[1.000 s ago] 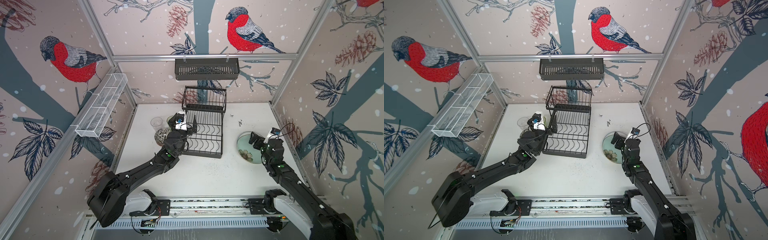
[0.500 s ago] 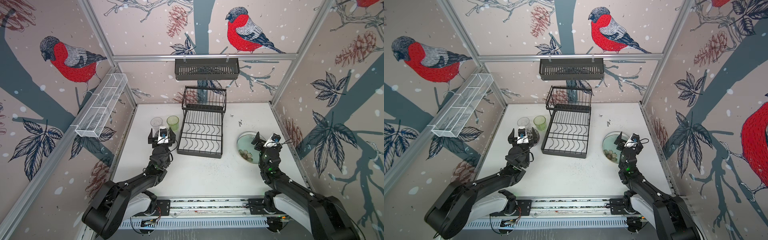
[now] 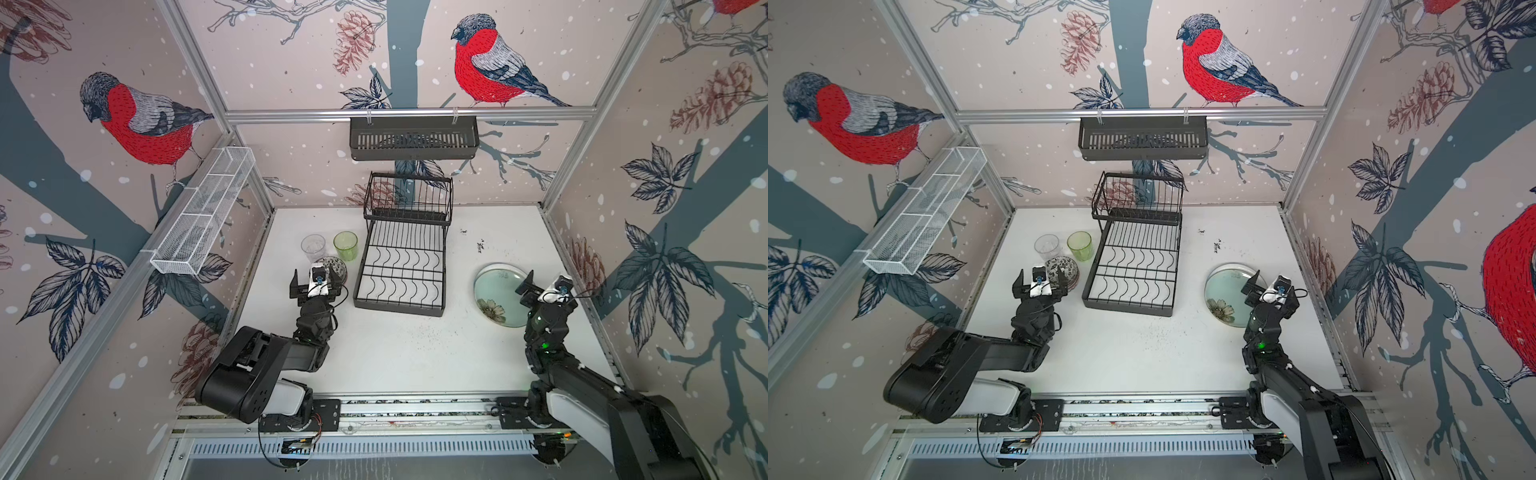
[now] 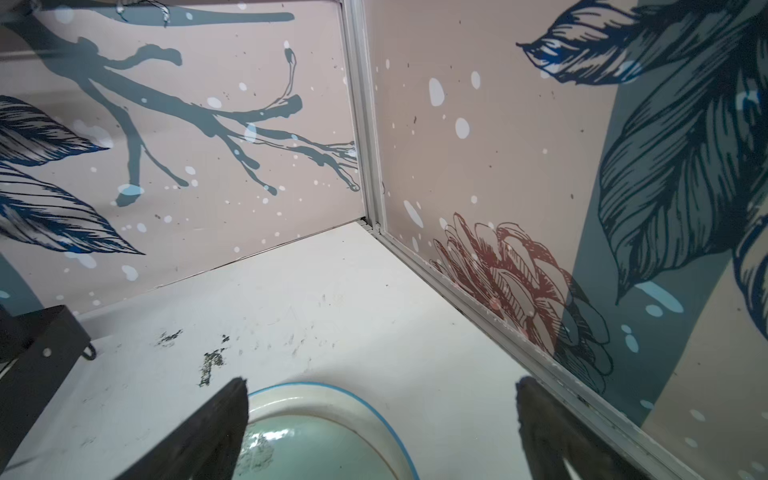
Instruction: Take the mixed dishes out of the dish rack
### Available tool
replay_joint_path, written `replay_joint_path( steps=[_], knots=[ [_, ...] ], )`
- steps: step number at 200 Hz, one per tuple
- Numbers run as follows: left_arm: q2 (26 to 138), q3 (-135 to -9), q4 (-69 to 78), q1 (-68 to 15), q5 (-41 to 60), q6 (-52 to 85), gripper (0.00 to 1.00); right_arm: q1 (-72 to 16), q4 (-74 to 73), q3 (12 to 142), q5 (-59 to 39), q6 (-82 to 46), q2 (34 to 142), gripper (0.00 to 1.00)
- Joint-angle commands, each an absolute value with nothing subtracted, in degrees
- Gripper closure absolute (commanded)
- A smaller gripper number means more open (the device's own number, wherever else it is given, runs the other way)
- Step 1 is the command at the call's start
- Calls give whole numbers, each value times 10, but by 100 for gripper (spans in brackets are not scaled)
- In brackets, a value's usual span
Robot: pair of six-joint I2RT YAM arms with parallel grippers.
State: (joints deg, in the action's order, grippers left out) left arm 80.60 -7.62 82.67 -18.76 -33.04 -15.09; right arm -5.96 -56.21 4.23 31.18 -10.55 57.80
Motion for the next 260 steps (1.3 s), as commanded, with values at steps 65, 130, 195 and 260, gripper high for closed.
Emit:
replay_joint_path(
  steps=[65,130,195,260],
  knots=[
    [808,-82,837,-185,-313,-146,2,-58,-643,110,304,-76,736,0],
    [864,-99,819,-157,-265,-121,2,-61,-632,141,293,-70,794,0],
    [907,-67,897,-89,-184,-52,2,-31,-657,135,226,-80,825,0],
    [899,-127,773,-55,-217,4,2,-31,-701,127,191,-64,861,0]
  ],
)
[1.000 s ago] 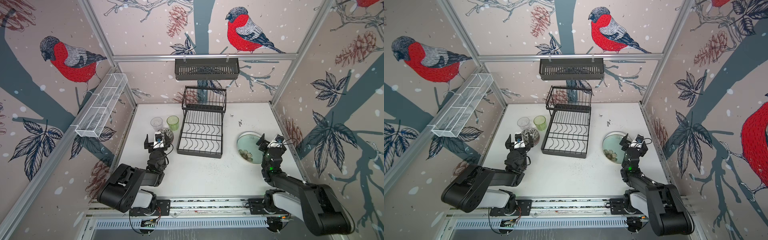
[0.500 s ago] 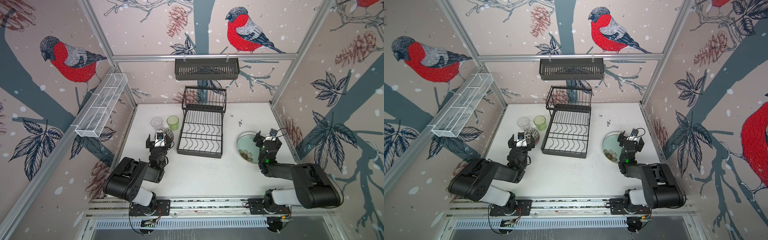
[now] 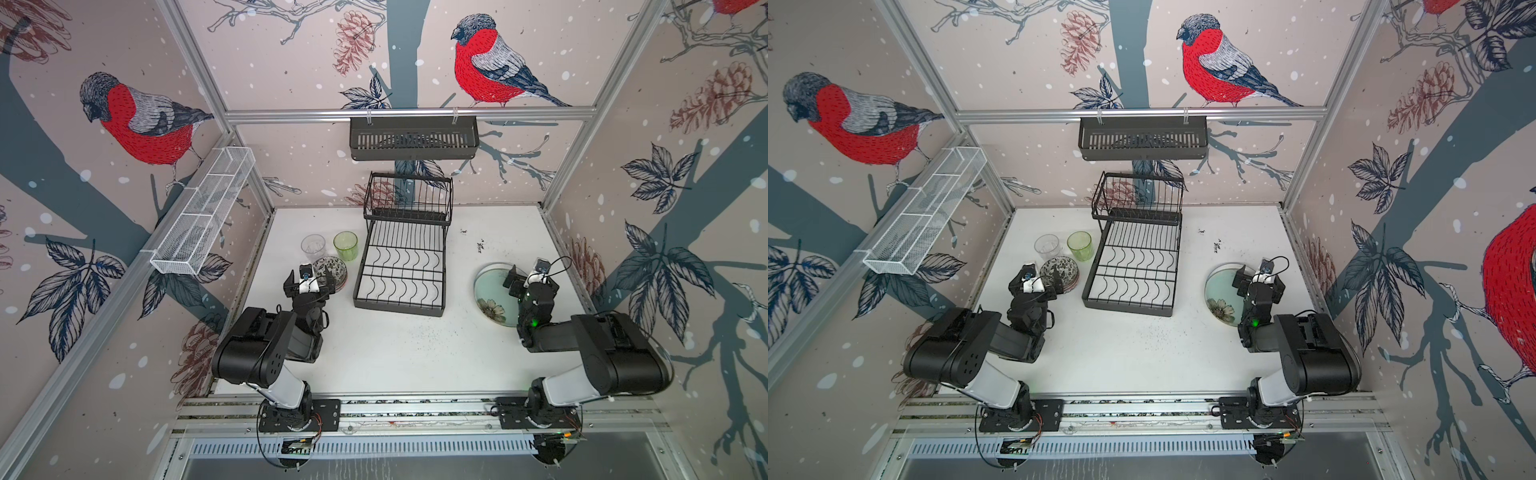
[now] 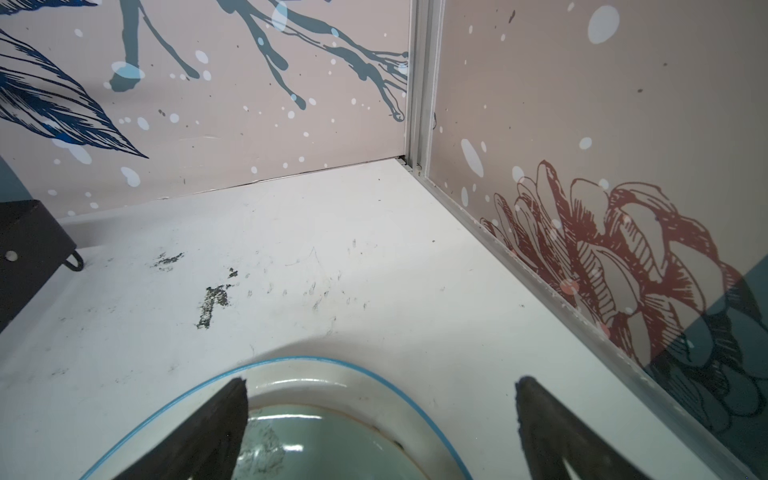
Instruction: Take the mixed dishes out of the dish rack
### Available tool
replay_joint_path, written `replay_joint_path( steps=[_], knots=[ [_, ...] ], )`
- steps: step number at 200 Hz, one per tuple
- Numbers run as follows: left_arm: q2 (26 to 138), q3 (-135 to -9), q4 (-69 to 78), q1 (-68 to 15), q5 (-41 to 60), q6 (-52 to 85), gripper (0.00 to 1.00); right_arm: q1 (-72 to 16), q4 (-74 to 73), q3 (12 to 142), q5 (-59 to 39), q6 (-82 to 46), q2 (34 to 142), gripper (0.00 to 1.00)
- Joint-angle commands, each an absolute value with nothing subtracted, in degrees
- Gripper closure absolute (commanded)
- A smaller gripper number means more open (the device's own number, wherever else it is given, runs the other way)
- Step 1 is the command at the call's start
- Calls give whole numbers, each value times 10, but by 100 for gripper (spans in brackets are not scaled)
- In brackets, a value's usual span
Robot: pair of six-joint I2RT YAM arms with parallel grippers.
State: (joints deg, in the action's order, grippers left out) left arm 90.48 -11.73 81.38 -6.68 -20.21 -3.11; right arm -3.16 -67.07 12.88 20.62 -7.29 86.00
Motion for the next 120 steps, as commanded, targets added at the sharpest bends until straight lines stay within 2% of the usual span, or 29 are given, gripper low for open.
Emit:
replay_joint_path(
  steps=[1,120],
  knots=[
    [899,-127,774,-55,-217,4,2,-31,-701,128,191,-64,861,0],
    [900,-133,765,-46,-213,13,2,-32,-704,126,192,-63,860,0]
  ],
)
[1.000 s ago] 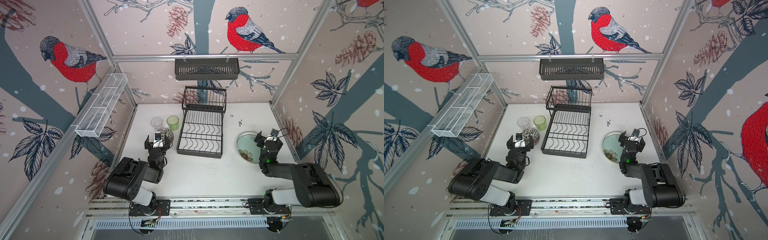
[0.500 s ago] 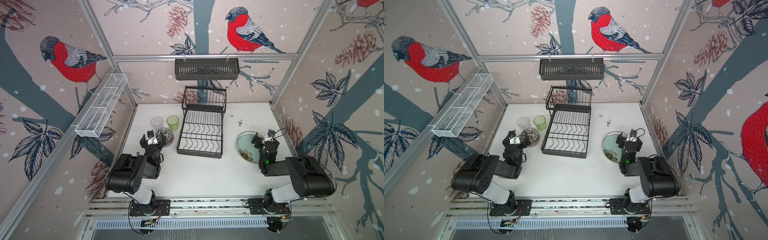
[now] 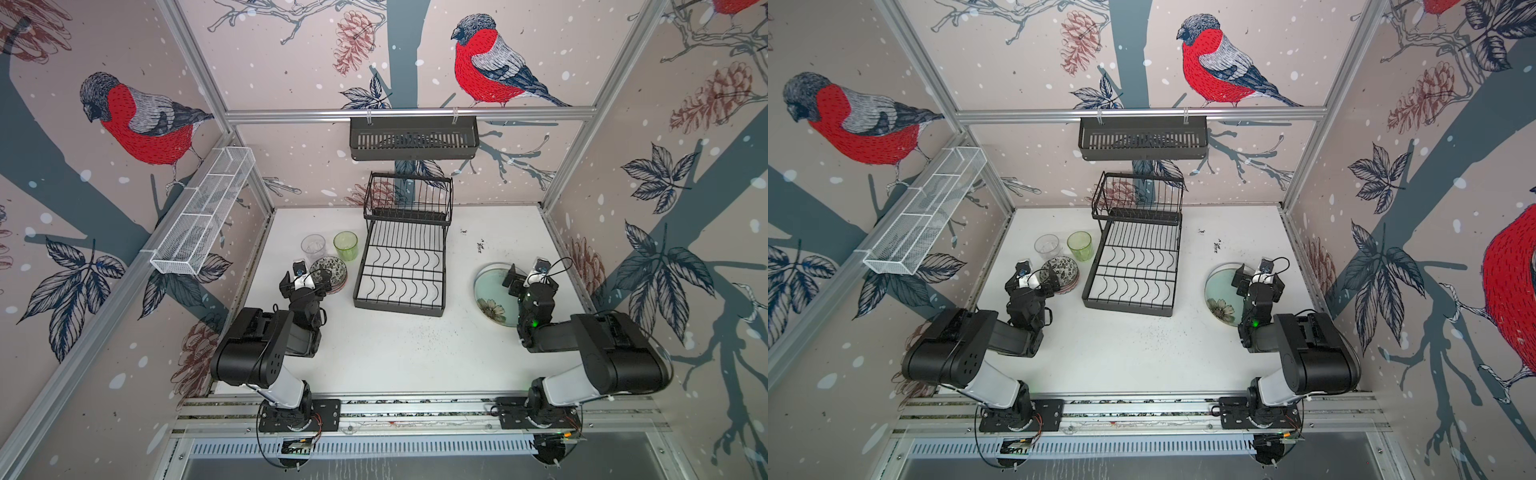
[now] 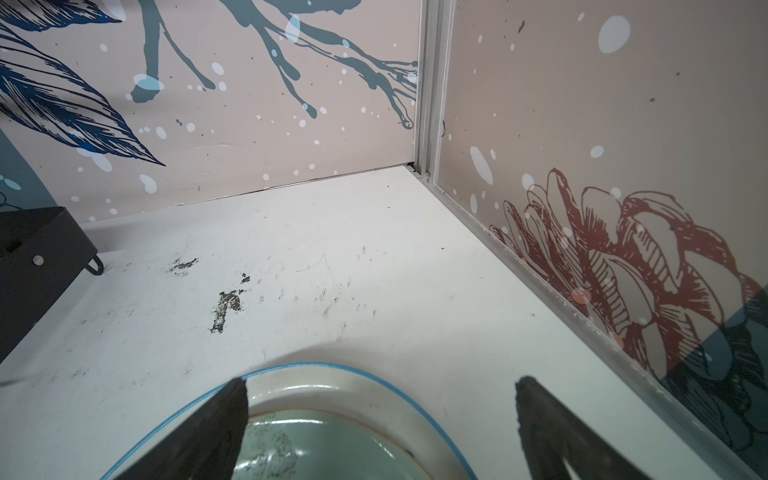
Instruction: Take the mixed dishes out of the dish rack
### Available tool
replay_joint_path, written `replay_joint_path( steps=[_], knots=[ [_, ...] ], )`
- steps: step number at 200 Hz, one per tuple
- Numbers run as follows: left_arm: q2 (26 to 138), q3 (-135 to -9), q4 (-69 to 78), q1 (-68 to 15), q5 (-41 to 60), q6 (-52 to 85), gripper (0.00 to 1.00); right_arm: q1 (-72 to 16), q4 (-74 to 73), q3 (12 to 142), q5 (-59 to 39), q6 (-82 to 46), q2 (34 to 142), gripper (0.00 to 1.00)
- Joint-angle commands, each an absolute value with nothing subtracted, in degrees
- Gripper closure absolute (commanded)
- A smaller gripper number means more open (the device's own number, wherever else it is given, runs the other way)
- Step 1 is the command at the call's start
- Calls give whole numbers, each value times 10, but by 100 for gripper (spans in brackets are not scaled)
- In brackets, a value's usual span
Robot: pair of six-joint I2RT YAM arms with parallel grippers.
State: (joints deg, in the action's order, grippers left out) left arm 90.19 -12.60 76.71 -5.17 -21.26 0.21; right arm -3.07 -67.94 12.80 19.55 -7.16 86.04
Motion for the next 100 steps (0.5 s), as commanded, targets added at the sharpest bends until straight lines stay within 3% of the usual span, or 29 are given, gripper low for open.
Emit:
replay_joint_path(
  steps=[1,100],
  knots=[
    [901,-132,765,-46,-213,13,2,-32,-704,126,192,-63,861,0],
    [904,-118,799,-62,-231,-4,2,-32,-704,127,192,-63,861,0]
  ],
)
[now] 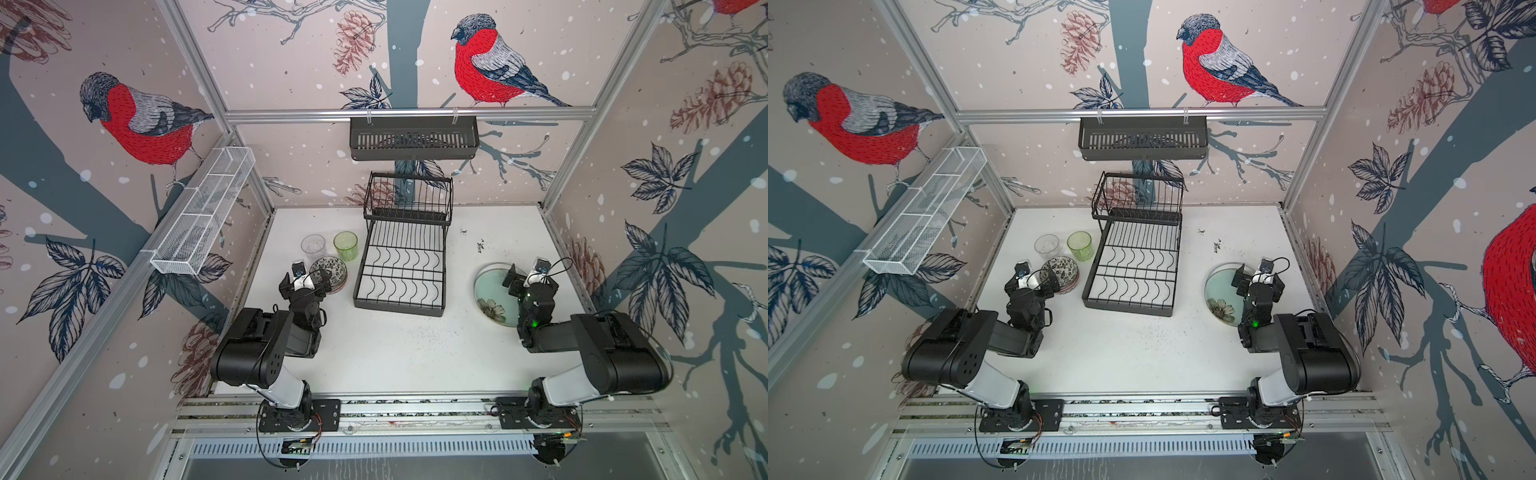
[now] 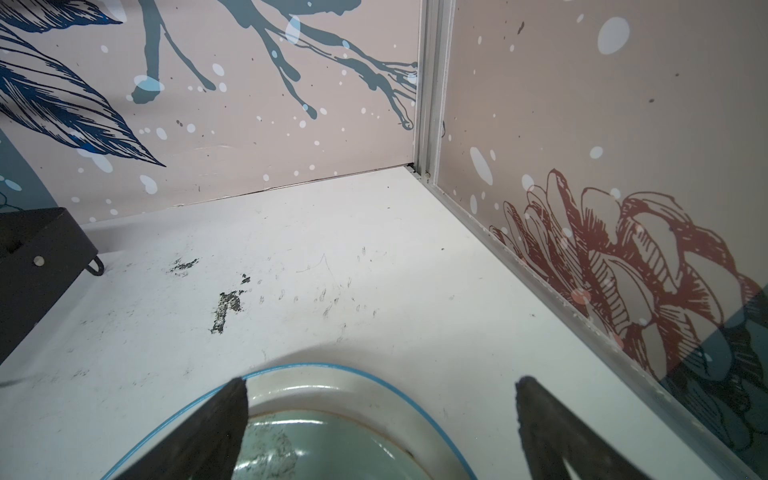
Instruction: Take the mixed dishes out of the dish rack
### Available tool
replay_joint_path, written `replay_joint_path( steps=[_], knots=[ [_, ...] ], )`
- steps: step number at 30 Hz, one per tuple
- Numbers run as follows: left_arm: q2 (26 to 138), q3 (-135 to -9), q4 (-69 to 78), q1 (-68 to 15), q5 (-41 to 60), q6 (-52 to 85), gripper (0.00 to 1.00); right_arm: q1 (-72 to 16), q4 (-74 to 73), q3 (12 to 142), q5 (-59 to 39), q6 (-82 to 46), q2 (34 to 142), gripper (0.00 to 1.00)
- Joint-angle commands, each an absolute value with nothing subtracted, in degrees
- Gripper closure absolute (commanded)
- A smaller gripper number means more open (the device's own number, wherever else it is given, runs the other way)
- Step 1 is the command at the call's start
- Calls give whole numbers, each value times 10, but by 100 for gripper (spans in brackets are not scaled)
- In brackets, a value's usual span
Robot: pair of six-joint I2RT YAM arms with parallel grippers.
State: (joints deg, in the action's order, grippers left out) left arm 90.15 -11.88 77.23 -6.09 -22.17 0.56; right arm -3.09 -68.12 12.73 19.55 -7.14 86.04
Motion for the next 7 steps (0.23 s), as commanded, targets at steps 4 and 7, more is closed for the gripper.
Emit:
replay_joint_path(
  steps=[4,7],
  knots=[
    [903,-125,786,-60,-225,-2,2,-32,-704,127,192,-64,861,0],
    [902,-120,791,-59,-223,-2,2,-32,-704,127,192,-63,861,0]
  ],
)
